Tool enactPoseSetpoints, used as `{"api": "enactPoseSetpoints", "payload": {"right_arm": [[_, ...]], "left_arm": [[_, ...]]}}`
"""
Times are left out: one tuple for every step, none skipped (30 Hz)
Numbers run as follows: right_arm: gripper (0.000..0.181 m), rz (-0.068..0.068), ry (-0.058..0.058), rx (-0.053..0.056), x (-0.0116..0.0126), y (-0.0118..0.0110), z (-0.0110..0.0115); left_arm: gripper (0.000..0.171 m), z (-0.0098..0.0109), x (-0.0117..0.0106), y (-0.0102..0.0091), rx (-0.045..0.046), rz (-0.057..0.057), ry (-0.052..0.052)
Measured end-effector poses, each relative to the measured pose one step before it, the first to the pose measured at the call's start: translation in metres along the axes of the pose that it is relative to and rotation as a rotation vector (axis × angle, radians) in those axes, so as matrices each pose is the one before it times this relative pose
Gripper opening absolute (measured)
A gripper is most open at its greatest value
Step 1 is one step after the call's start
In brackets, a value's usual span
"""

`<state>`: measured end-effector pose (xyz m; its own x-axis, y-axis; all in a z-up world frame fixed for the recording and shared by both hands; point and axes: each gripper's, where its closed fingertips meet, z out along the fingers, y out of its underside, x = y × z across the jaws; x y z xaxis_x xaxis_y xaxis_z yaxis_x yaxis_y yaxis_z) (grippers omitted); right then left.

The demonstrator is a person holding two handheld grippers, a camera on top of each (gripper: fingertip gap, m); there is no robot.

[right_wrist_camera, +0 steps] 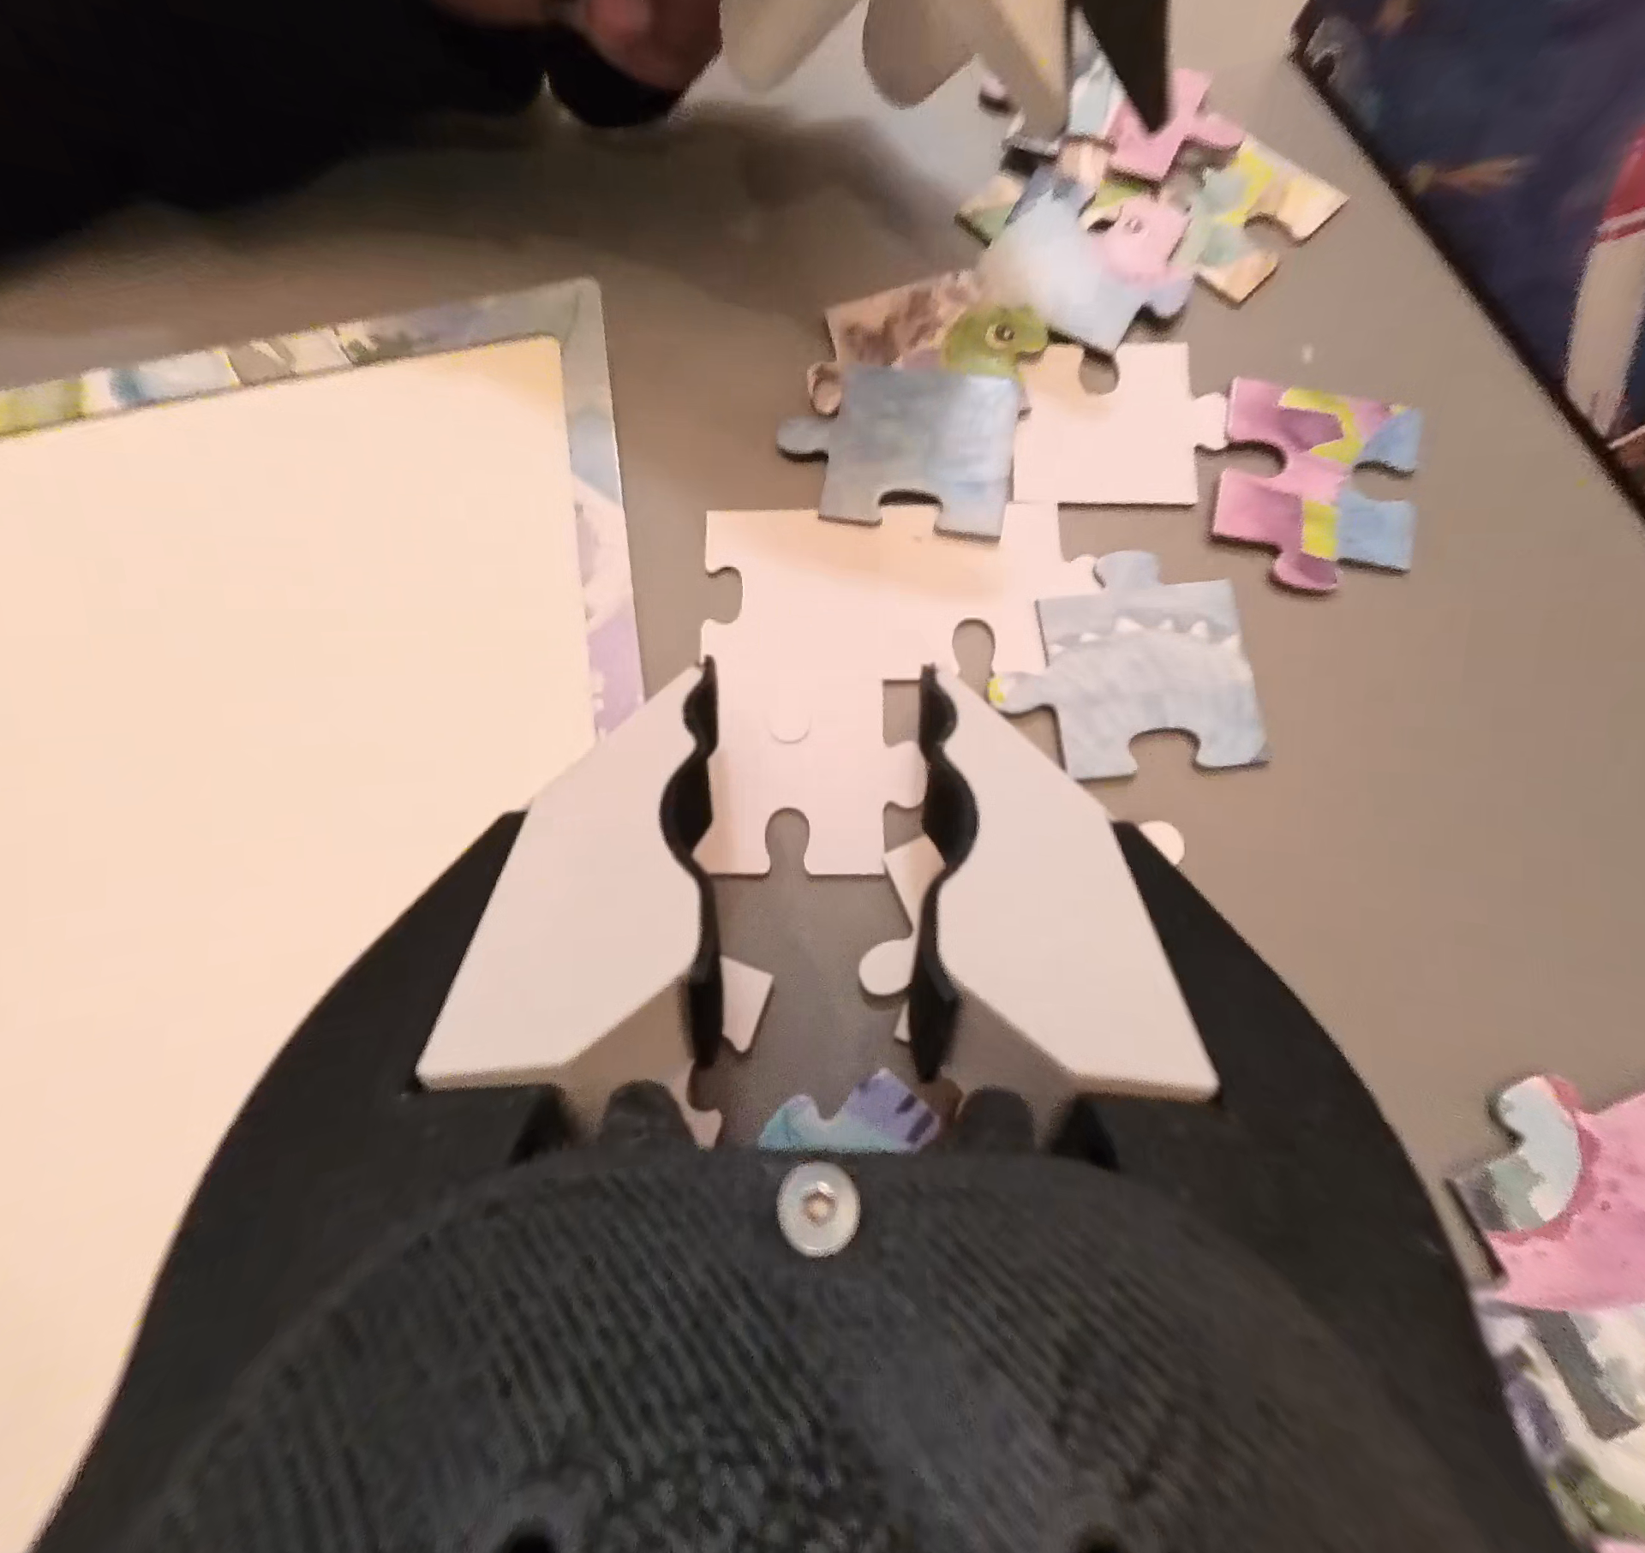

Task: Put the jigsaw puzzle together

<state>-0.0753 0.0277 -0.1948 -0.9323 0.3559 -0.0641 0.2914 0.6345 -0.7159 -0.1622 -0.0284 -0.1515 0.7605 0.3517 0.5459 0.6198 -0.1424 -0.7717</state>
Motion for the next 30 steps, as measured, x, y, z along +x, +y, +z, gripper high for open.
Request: {"api": "enactPoseSetpoints", "payload": {"right_arm": [[0.048, -0.0087, 0.0089, -0.0236, -0.00027, 0.00361, 0.00289], [0.051, -0.0012, -0.0018, -0.0145, -0.00124, 0.00214, 0.00286], [0.053, 0.0061, -0.0094, -0.0084, -0.00205, 0.00125, 0.00280], [0.054, 0.0055, -0.0038, -0.0065, -0.00114, 0.00103, 0.00274], [0.054, -0.0050, 0.0049, 0.0081, -0.00056, -0.00141, 0.00110], [0.054, -0.0087, 0.0099, -0.0052, -0.00018, 0.00023, 0.00054], [0.055, -0.0082, 0.0085, -0.0081, -0.00050, 0.00034, 0.00030], [0.057, -0.0031, 0.0073, -0.0069, -0.00070, 0.00020, 0.00044], [0.057, -0.0031, 0.0112, -0.0077, 0.00014, 0.00022, 0.00028], [0.055, -0.0053, 0.0126, -0.0075, 0.00044, 0.00034, 0.00026], [0.057, -0.0040, 0.0053, -0.0045, -0.00054, 0.00019, 0.00021], [0.058, 0.0036, -0.0003, -0.0037, -0.00071, 0.00008, -0.00002], [0.058, 0.0040, 0.0032, -0.0018, -0.00002, -0.00016, 0.00010], [0.058, 0.0010, 0.0067, -0.0015, 0.00045, -0.00015, 0.00021], [0.055, 0.0085, 0.0075, -0.0012, 0.00116, -0.00019, 0.00010], [0.052, 0.0103, 0.0102, -0.0009, 0.00179, -0.00018, -0.00006], [0.046, 0.0089, 0.0068, -0.0016, 0.00153, 0.00005, -0.00035], [0.044, 0.0026, 0.0012, -0.0019, 0.00069, 0.00029, -0.00028], [0.044, 0.0005, -0.0007, -0.0004, 0.00000, 0.00010, -0.00006], [0.044, -0.0025, 0.0000, -0.0010, -0.00005, -0.00004, 0.00008], [0.044, -0.0030, -0.0006, -0.0009, 0.00005, -0.00008, -0.00002], [0.043, -0.0009, -0.0019, 0.0016, 0.00011, -0.00001, 0.00006], [0.043, 0.0010, -0.0028, 0.0041, 0.00035, -0.00010, -0.00011], [0.043, 0.0042, -0.0034, 0.0060, 0.00079, 0.00002, -0.00019], [0.043, 0.0102, -0.0094, 0.0079, 0.00050, -0.00005, -0.00053], [0.043, 0.0171, -0.0152, 0.0118, 0.00025, -0.00059, -0.00118], [0.043, 0.0222, -0.0192, 0.0182, 0.00021, -0.00144, -0.00183], [0.043, 0.0240, -0.0212, 0.0237, 0.00027, -0.00241, -0.00269], [0.043, 0.0243, -0.0193, 0.0267, 0.00072, -0.00282, -0.00329], [0.043, 0.0235, -0.0183, 0.0277, 0.00089, -0.00302, -0.00370]], "left_arm": [[0.041, -0.00012, 0.00005, -0.00021, 0.00161, 0.0000, -0.0001], [0.040, -0.00011, 0.00002, -0.00027, 0.00159, -0.0002, 0.0001], [0.040, -0.00001, -0.00004, -0.00001, 0.00074, -0.0003, 0.0002], [0.041, -0.00004, -0.00012, -0.00011, 0.00043, -0.0002, -0.0001], [0.040, 0.00003, 0.00000, -0.00006, 0.00042, -0.0001, -0.0001], [0.041, 0.00003, 0.00006, -0.00003, 0.00065, 0.0002, -0.0001], [0.041, 0.00003, -0.00004, -0.00007, 0.00048, 0.0002, -0.0002], [0.041, 0.00007, 0.00009, -0.00009, 0.00044, 0.0005, -0.0003], [0.041, 0.00003, -0.00003, -0.00004, 0.00071, 0.0005, -0.0005], [0.041, 0.00004, -0.00004, -0.00008, 0.00057, 0.0002, -0.0002], [0.041, 0.00013, 0.00001, -0.00009, 0.00051, 0.0000, -0.0001], [0.041, 0.00001, 0.00006, 0.00001, 0.00038, 0.0000, -0.0001], [0.041, 0.00010, 0.00009, -0.00001, 0.00045, 0.0001, -0.0001], [0.041, 0.00011, 0.00000, -0.00005, 0.00023, 0.0002, -0.0002], [0.041, 0.00000, 0.00001, 0.00002, 0.00028, 0.0004, -0.0003], [0.041, 0.00009, 0.00005, -0.00013, 0.00069, 0.0005, -0.0005], [0.041, -0.00004, 0.00000, -0.00022, 0.00155, 0.0005, -0.0004], [0.041, 0.00000, 0.00025, -0.00025, 0.00152, 0.0005, 0.0001], [0.040, -0.00007, 0.00009, -0.00014, 0.00141, 0.0007, -0.0002], [0.040, 0.00005, 0.00036, -0.00031, 0.00131, 0.0008, 0.0005], [0.040, -0.00006, 0.00071, -0.00038, 0.00183, 0.0020, 0.0028], [0.041, 0.00003, 0.00203, -0.00068, 0.00371, 0.0054, 0.0092], [0.041, 0.00009, 0.00287, -0.00101, 0.00514, 0.0081, 0.0141], [0.042, 0.00001, 0.00228, -0.00094, 0.00396, 0.0080, 0.0094], [0.042, 0.00001, 0.00209, -0.00083, 0.00330, 0.0102, 0.0074], [0.044, 0.00002, 0.00246, -0.00093, 0.00411, 0.0132, 0.0101], [0.046, 0.00001, 0.00249, -0.00101, 0.00436, 0.0140, 0.0098], [0.049, 0.00001, 0.00282, -0.00113, 0.00586, 0.0149, 0.0117], [0.052, 0.00013, 0.00384, -0.00160, 0.00860, 0.0162, 0.0176], [0.055, 0.00027, 0.00385, -0.00131, 0.00702, 0.0149, 0.0165]]}}
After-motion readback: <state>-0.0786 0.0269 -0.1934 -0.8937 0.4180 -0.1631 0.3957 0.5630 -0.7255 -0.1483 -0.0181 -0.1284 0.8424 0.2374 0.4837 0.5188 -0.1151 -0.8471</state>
